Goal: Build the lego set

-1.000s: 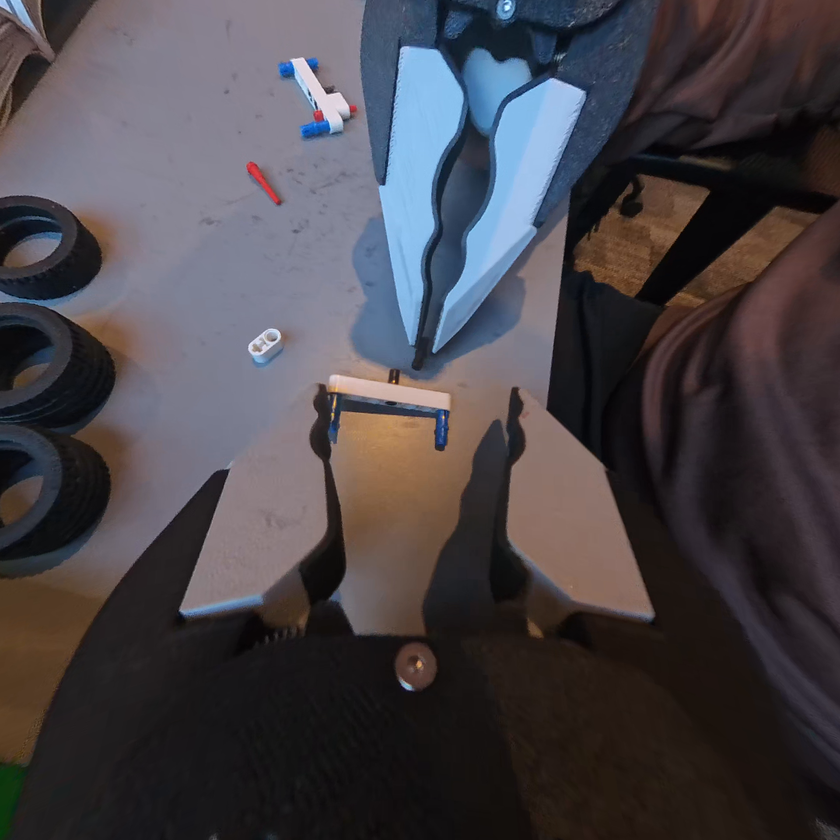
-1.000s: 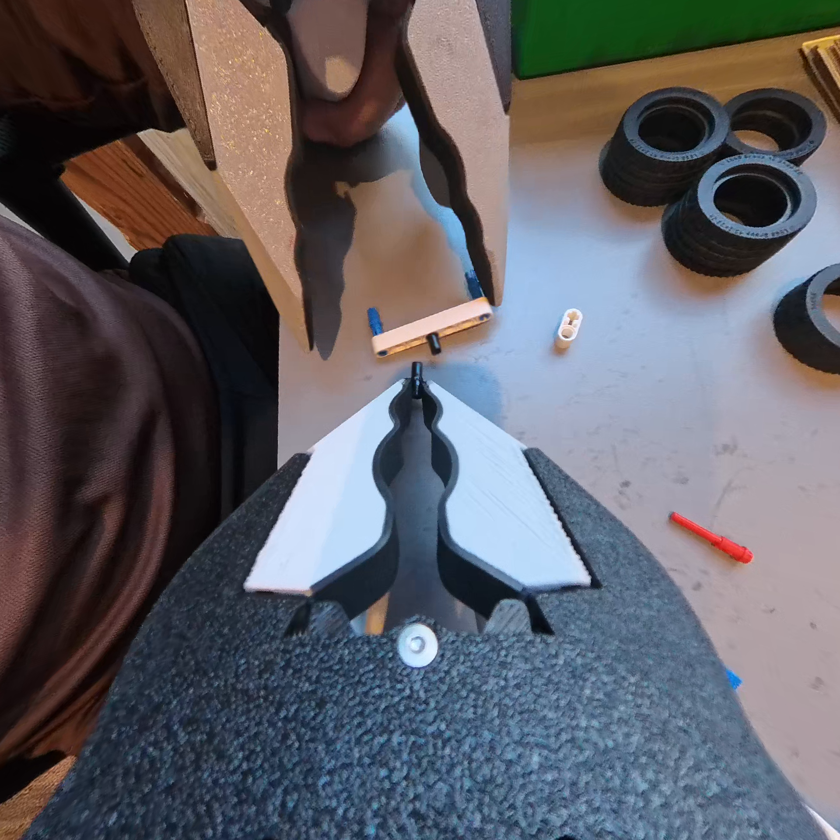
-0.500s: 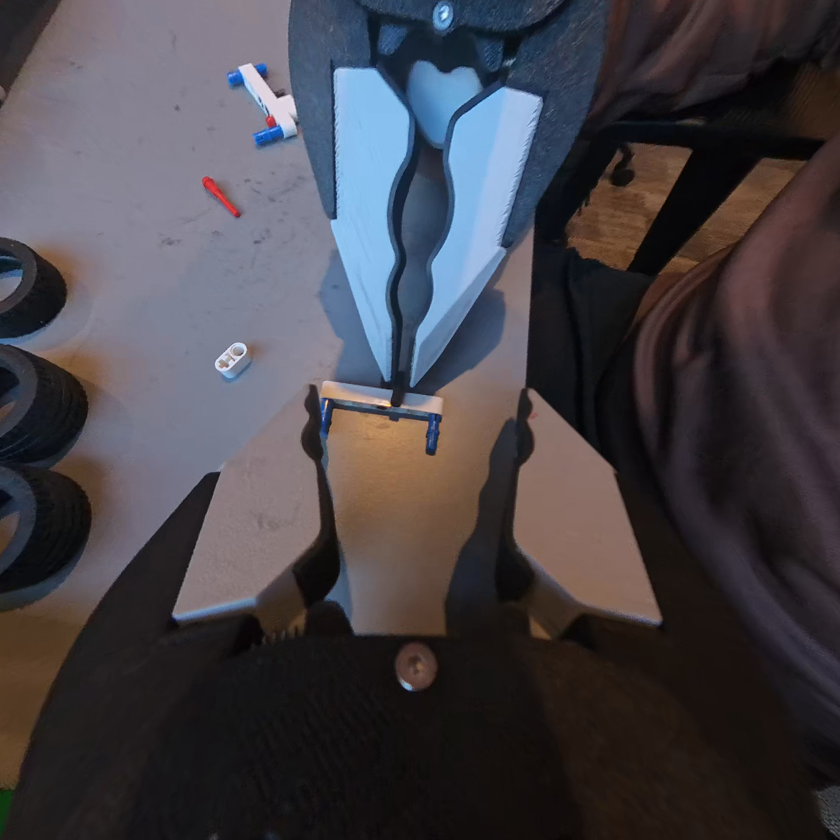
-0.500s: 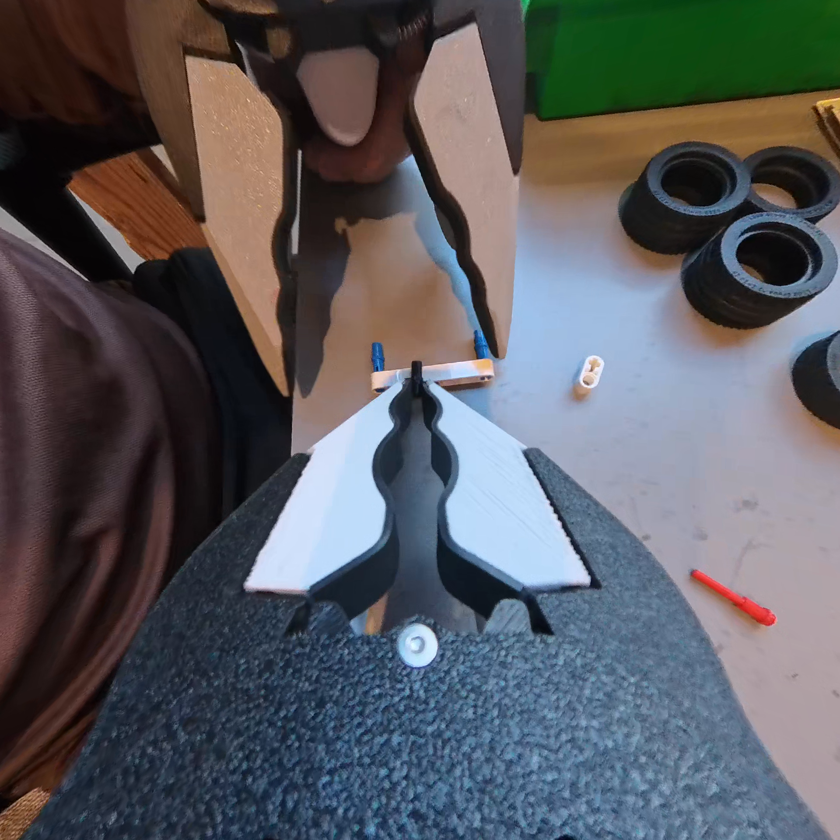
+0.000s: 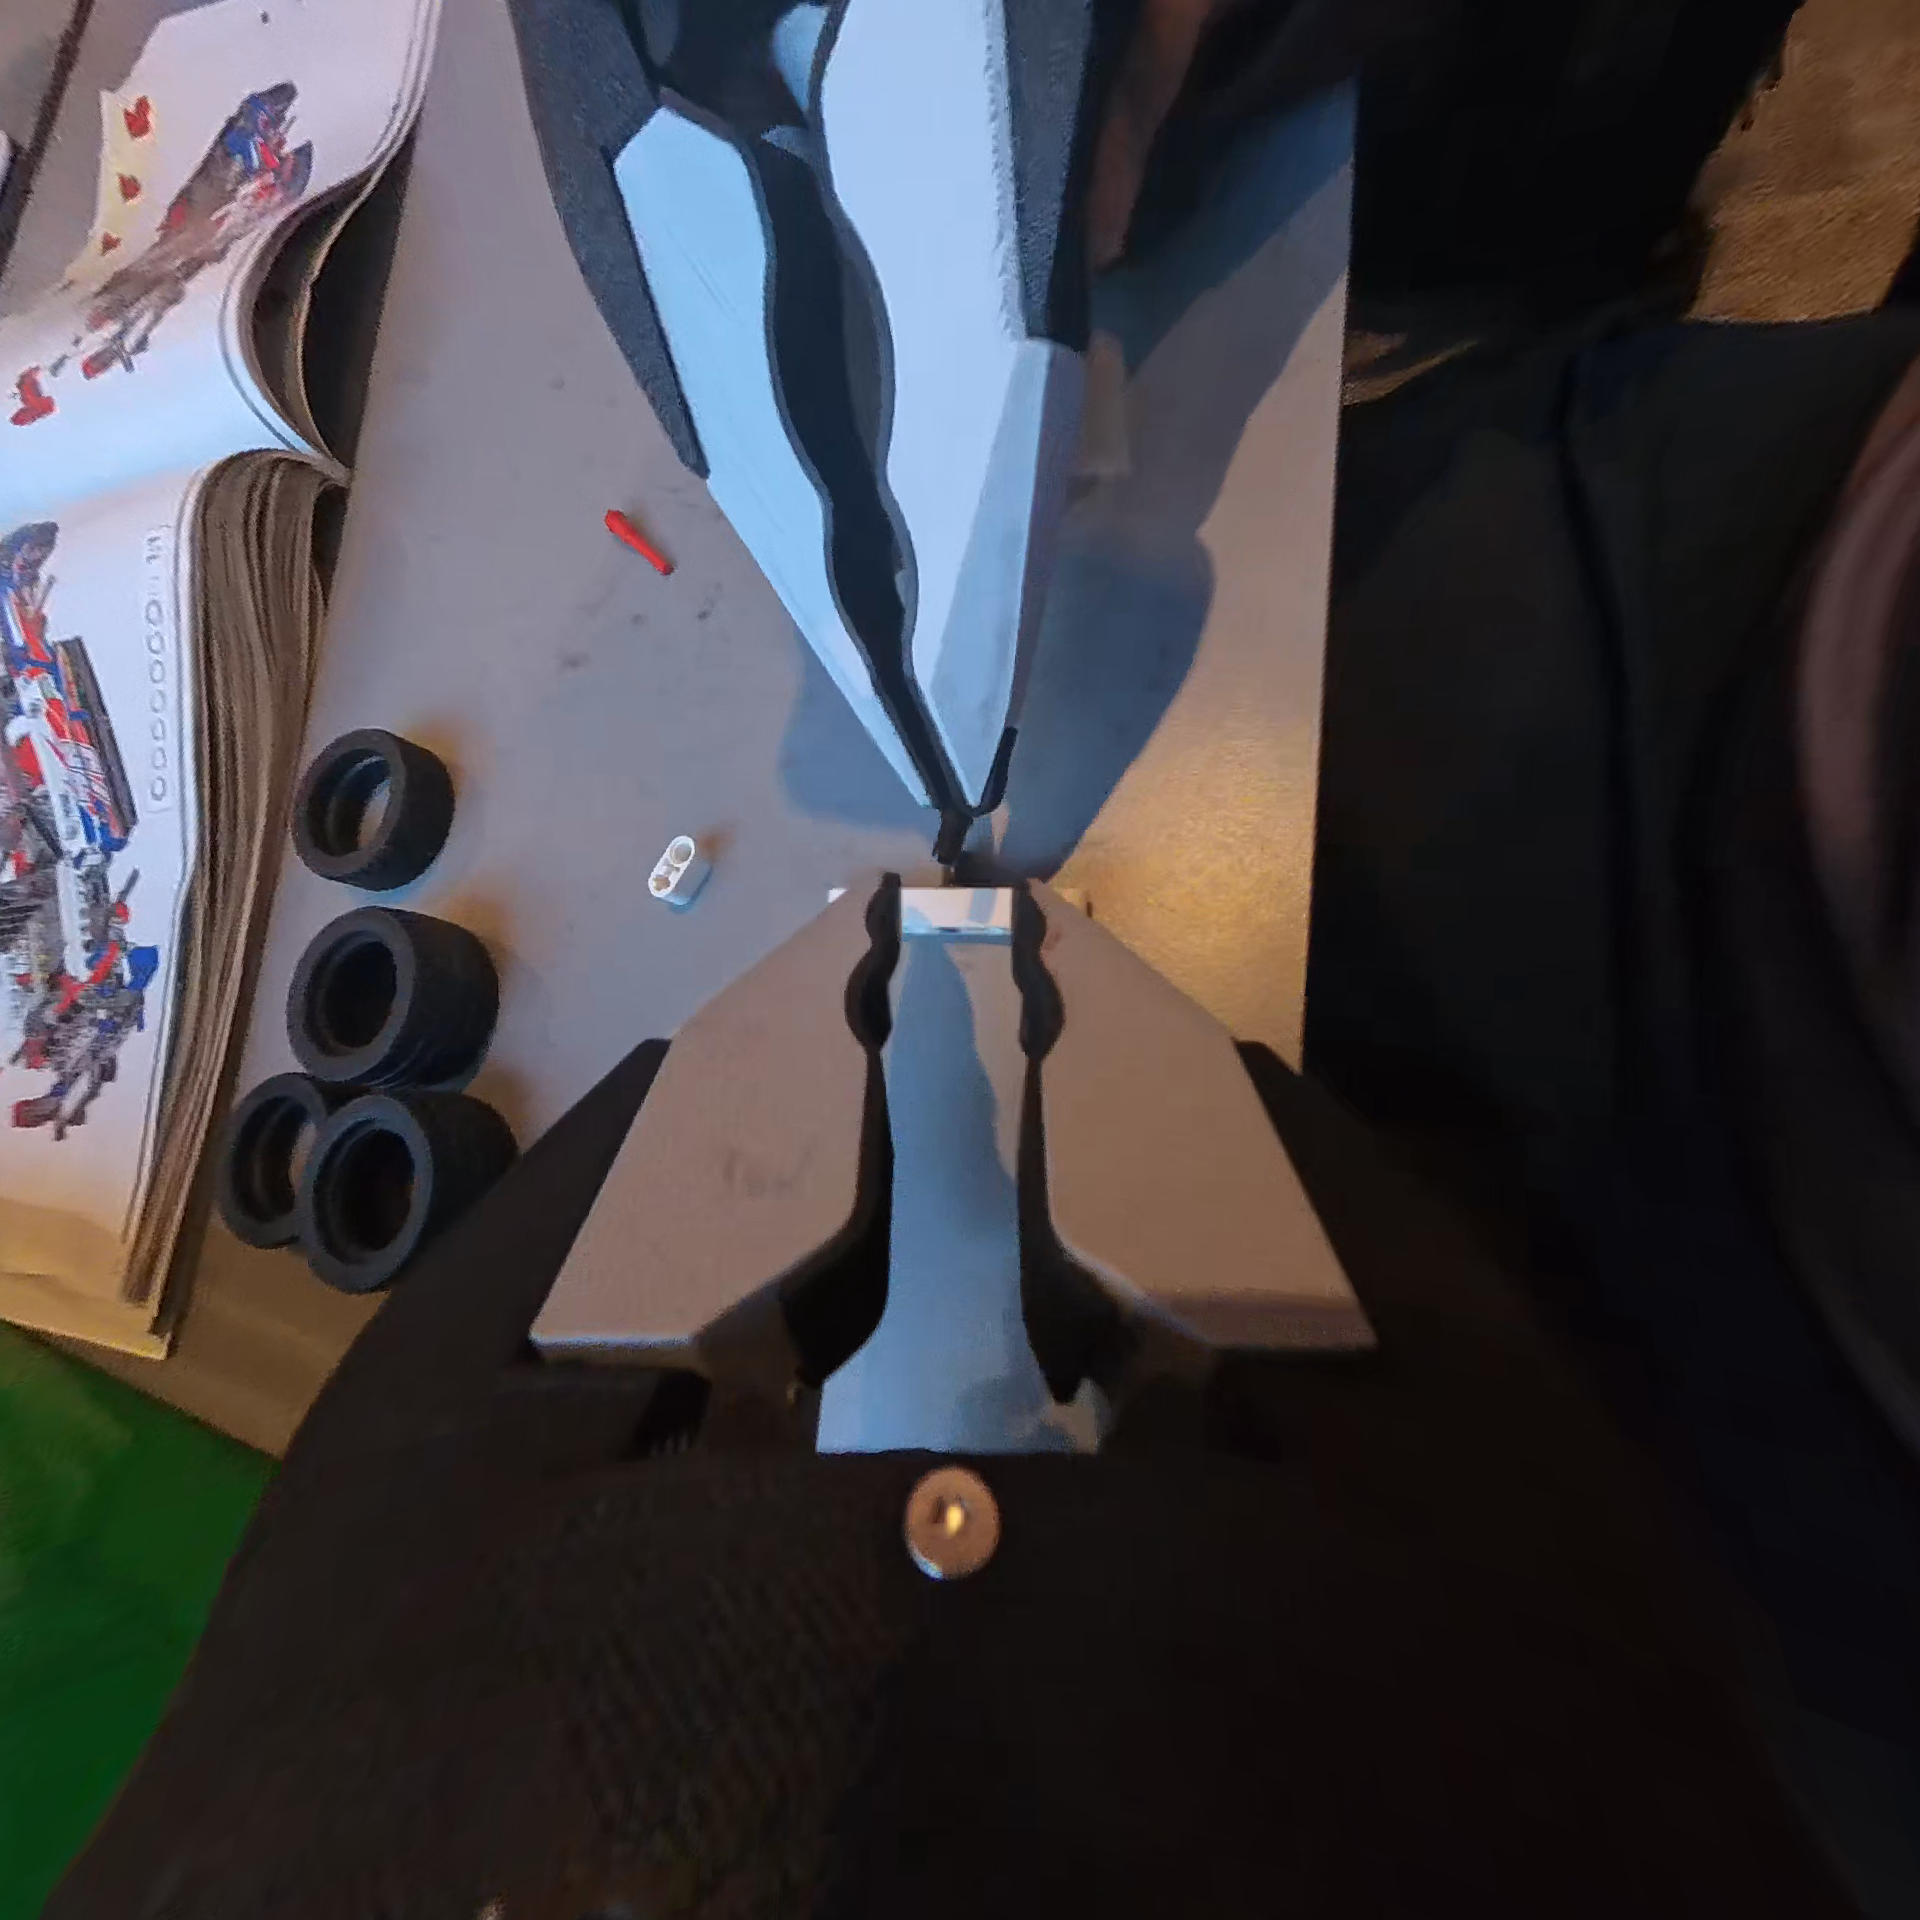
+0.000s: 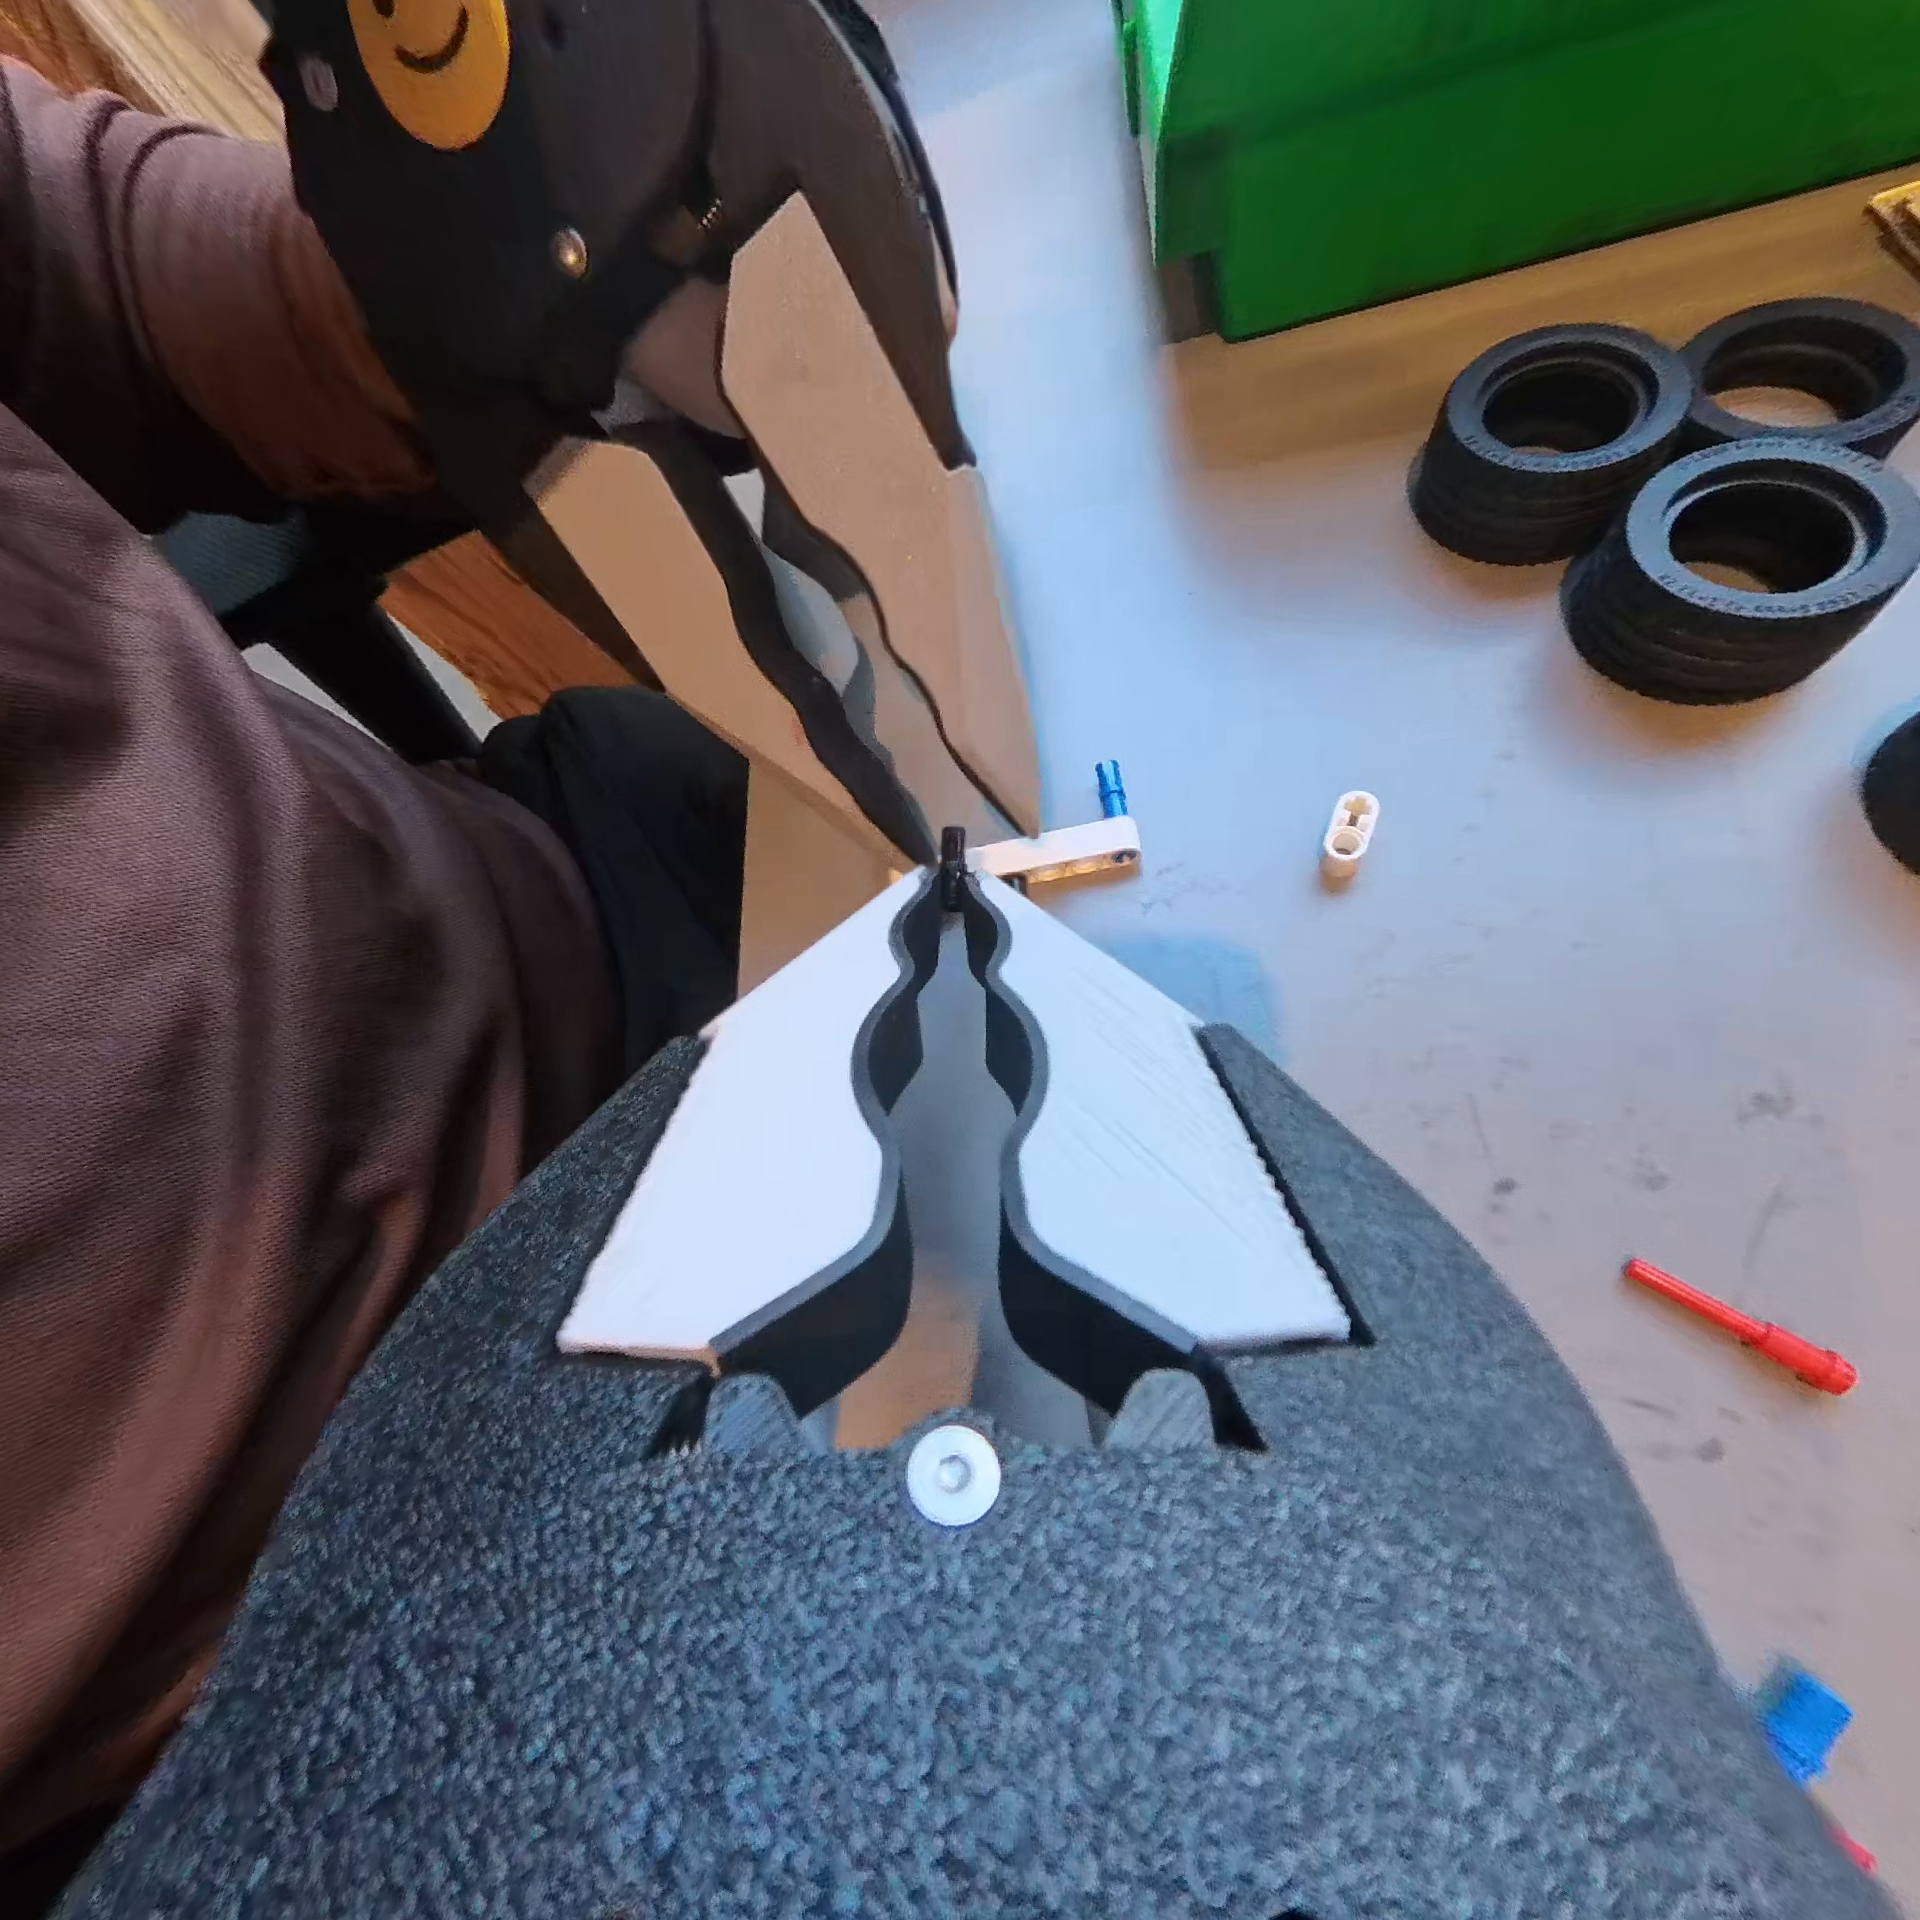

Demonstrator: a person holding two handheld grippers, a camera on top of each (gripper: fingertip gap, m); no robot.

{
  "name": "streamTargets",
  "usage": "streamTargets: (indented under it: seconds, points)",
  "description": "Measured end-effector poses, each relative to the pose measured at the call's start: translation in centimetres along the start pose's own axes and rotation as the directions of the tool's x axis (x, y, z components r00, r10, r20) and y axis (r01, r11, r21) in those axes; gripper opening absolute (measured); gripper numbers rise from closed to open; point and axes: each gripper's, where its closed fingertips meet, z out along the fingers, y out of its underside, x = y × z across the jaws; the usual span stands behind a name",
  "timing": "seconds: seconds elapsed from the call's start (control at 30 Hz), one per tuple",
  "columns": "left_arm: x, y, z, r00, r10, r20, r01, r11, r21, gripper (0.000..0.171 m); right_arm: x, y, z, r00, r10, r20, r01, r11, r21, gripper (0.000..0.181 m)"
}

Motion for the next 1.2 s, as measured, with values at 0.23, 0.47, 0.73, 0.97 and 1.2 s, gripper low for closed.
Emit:
streamTargets:
  seconds: [0.23,0.47,0.73,0.97,1.2]
  points:
    - [0.05,-0.43,0.42,0.994,0.095,0.063,-0.095,0.995,0.004,0.002,-0.37,0.16,0.15,0.999,0.029,0.037,-0.029,1.0,-0.013,0.004]
    - [-0.07,-0.62,0.27,0.982,0.155,0.107,-0.156,0.988,-0.002,0.003,-0.35,0.05,-0.03,0.994,0.087,0.073,-0.087,0.996,-0.003,0.004]
    - [-0.06,-0.05,0.7,0.978,0.174,0.119,-0.169,0.984,-0.053,0.001,-0.07,0.21,0.11,0.996,0.077,0.038,-0.077,0.997,-0.011,0.003]
    - [0.34,0.2,0.8,0.994,-0.104,-0.045,0.103,0.994,-0.022,0.001,0.21,-0.14,-0.36,0.966,-0.205,-0.16,0.205,0.979,-0.017,0.007]
    - [0.58,0.2,0.47,0.98,-0.173,-0.102,0.171,0.985,-0.027,0.001,0.02,0.01,-0.1,0.845,-0.456,-0.278,0.435,0.89,-0.139,0.008]
